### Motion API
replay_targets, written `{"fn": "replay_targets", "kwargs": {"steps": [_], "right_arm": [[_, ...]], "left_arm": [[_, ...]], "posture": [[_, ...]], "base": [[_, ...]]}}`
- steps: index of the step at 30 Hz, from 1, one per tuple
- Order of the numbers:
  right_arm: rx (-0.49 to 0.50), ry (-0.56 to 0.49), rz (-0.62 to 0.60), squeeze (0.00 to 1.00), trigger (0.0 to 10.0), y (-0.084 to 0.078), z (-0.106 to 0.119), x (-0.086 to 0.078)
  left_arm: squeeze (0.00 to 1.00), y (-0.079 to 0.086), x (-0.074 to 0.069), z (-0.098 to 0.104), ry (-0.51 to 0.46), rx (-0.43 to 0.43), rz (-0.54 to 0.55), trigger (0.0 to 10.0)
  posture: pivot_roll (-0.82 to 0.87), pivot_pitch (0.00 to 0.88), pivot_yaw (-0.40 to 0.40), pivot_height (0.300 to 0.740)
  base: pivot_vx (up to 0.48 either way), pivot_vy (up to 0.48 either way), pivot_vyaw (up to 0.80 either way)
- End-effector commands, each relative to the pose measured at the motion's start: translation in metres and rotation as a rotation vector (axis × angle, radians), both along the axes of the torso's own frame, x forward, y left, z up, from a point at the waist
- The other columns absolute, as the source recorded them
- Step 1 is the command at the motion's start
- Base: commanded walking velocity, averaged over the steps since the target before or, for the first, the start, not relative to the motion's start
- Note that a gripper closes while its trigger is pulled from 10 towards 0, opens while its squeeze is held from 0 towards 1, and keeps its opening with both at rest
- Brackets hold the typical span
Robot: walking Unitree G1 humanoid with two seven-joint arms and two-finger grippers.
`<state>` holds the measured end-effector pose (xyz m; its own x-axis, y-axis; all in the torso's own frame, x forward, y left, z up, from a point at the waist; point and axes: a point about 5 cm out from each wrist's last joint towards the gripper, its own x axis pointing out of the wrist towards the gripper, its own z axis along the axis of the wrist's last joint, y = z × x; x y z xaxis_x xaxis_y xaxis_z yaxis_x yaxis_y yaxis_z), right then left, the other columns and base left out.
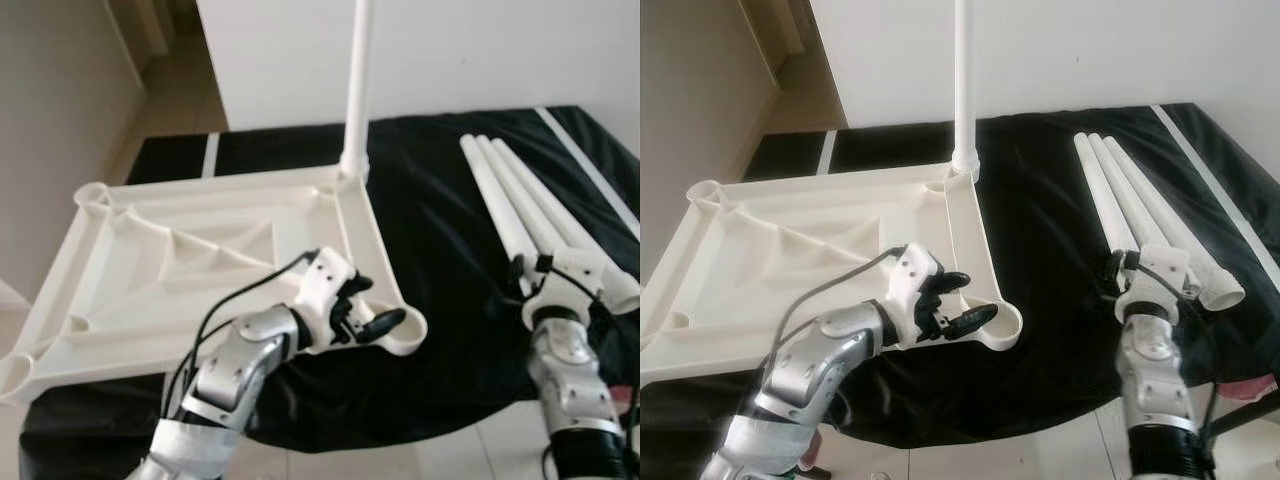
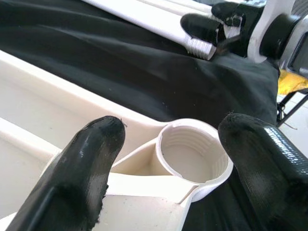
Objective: Building children table
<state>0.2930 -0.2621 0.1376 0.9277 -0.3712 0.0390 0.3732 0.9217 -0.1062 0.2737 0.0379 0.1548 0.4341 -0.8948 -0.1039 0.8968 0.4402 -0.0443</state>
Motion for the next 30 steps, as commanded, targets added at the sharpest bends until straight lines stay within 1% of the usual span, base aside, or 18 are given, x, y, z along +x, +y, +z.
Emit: {"fn": "replay_targets", "kwargs": {"steps": [1, 3, 4, 8, 9, 12, 13, 16, 17, 20, 21, 22, 24, 25, 26, 29, 30], "right_arm": [[0.032, 0.045, 0.018, 0.0, 10.0, -0.001, -0.007, 0.0], [0.064, 0.08, 0.086, 0.0, 10.0, 0.0, -0.005, 0.002], [0.049, 0.086, 0.111, 0.0, 10.0, 0.001, -0.004, 0.002], [0.054, 0.095, 0.126, 0.0, 10.0, 0.001, -0.004, 0.003], [0.037, 0.12, 0.182, 0.0, 10.0, 0.003, -0.004, 0.004], [0.035, 0.128, 0.198, 0.0, 10.0, 0.003, -0.004, 0.005], [0.055, 0.14, 0.271, 0.0, 10.0, 0.011, -0.001, 0.01], [0.057, 0.142, 0.289, 0.0, 10.0, 0.013, 0.001, 0.012], [0.08, 0.156, 0.295, 0.0, 10.0, 0.013, 0.003, 0.014], [0.082, 0.162, 0.3, 0.0, 10.0, 0.01, 0.011, 0.016], [0.088, 0.158, 0.304, 0.0, 10.0, 0.007, 0.018, 0.018], [0.115, 0.164, 0.306, 0.0, 10.0, 0.004, 0.023, 0.02], [0.115, 0.164, 0.306, 0.0, 10.0, 0.004, 0.023, 0.02], [0.147, 0.179, 0.299, 0.0, 10.0, 0.001, 0.026, 0.023], [0.147, 0.179, 0.299, 0.0, 10.0, 0.001, 0.026, 0.023], [0.187, 0.266, 0.3, 0.0, 10.0, -0.004, 0.025, 0.031], [0.187, 0.266, 0.3, 0.0, 10.0, -0.004, 0.025, 0.031]], "left_arm": [[0.0, -0.001, 0.003, 0.0, -0.015, 0.017, 0.042, 10.0], [0.0, -0.002, 0.003, 0.001, -0.019, 0.015, 0.038, 10.0], [0.0, -0.002, 0.003, 0.001, -0.02, 0.015, 0.039, 10.0], [0.0, -0.002, 0.004, 0.001, -0.02, 0.014, 0.041, 10.0], [0.0, -0.002, 0.003, 0.001, -0.022, 0.011, 0.045, 10.0], [0.0, -0.002, 0.003, 0.001, -0.023, 0.011, 0.045, 10.0], [0.0, -0.003, 0.003, 0.001, -0.027, 0.01, 0.045, 10.0], [0.0, -0.004, 0.003, 0.001, -0.028, 0.01, 0.044, 10.0], [0.0, -0.004, 0.003, 0.002, -0.03, 0.008, 0.045, 10.0], [0.0, -0.004, 0.004, 0.004, -0.035, 0.006, 0.048, 10.0], [0.0, -0.003, 0.005, 0.004, -0.037, 0.005, 0.048, 10.0], [0.0, -0.003, 0.005, 0.005, -0.041, 0.006, 0.049, 10.0], [0.0, -0.003, 0.005, 0.005, -0.041, 0.006, 0.049, 10.0], [0.0, -0.004, 0.005, 0.005, -0.041, 0.005, 0.048, 10.0], [0.0, -0.004, 0.005, 0.005, -0.041, 0.005, 0.048, 10.0], [0.0, -0.006, 0.006, 0.007, -0.05, 0.0, 0.039, 10.0], [0.0, -0.006, 0.006, 0.007, -0.05, 0.0, 0.039, 10.0]], "posture": [[-0.07, 0.051, 0.074, 0.74], [-0.08, 0.051, 0.073, 0.74], [-0.08, 0.05, 0.073, 0.74], [-0.08, 0.048, 0.07, 0.74], [-0.07, 0.047, 0.068, 0.74], [-0.07, 0.047, 0.068, 0.74], [-0.07, 0.043, 0.069, 0.74], [-0.07, 0.042, 0.07, 0.74], [-0.07, 0.04, 0.07, 0.74], [-0.07, 0.037, 0.073, 0.74], [-0.07, 0.037, 0.072, 0.74], [-0.07, 0.036, 0.074, 0.74], [-0.07, 0.036, 0.074, 0.74], [-0.07, 0.034, 0.078, 0.74], [-0.07, 0.034, 0.078, 0.74], [-0.08, 0.033, 0.082, 0.74], [-0.08, 0.033, 0.082, 0.74]], "base": [[0.0, 0.0, 0.0], [0.0, 0.0, 0.0], [0.0, 0.0, 0.0], [0.0, 0.0, 0.0], [0.0, 0.0, 0.0], [0.0, 0.0, 0.0], [0.0, 0.0, 0.0], [0.0, 0.0, 0.0], [0.0, 0.0, 0.0], [0.0, 0.0, 0.0], [0.0, 0.0, 0.0], [0.0, 0.0, 0.0], [0.0, 0.0, 0.0], [0.0, 0.0, 0.0], [0.0, 0.0, 0.0], [0.0, 0.0, 0.0], [0.0, 0.0, 0.0]]}}
